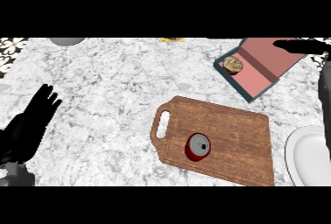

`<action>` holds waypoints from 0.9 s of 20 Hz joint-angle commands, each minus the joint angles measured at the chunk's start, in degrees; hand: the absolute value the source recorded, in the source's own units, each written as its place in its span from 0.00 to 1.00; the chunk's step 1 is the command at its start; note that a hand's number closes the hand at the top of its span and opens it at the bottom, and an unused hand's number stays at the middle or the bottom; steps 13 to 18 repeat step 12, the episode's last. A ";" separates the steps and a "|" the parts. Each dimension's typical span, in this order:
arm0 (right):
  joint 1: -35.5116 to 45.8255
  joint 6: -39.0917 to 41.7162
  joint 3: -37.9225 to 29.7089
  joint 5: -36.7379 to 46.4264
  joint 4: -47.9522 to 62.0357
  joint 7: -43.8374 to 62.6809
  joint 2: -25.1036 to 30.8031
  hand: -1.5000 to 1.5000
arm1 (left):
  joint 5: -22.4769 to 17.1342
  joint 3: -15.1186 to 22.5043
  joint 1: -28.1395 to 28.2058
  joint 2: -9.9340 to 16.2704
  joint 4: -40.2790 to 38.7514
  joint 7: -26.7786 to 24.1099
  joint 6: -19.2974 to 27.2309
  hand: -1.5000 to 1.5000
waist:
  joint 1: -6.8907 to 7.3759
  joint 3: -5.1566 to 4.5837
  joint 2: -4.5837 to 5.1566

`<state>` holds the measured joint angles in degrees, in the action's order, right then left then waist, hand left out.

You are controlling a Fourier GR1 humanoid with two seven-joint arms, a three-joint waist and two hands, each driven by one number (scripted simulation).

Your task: Pick the cupcake from the cutting board and place it in the cardboard box

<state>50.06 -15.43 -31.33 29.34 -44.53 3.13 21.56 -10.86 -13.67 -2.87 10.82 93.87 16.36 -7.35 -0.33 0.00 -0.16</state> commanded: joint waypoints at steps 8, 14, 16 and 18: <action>-16.27 14.08 -2.65 -12.54 -14.81 -4.12 6.47 0.00 | 0.24 0.33 0.94 -0.24 2.63 1.50 0.39 0.50 | -0.04 0.00 -0.03; -14.39 11.42 -0.28 -12.58 -8.32 -5.98 8.26 0.00 | -0.03 -0.53 1.43 0.61 1.06 0.29 -1.24 0.50 | 0.63 0.01 0.20; -14.39 11.42 -0.28 -12.58 -8.32 -5.98 8.26 0.00 | -0.03 -0.53 1.43 0.61 1.06 0.29 -1.24 0.50 | 0.63 0.01 0.20; -14.39 11.42 -0.28 -12.58 -8.32 -5.98 8.26 0.00 | -0.03 -0.53 1.43 0.61 1.06 0.29 -1.24 0.50 | 0.63 0.01 0.20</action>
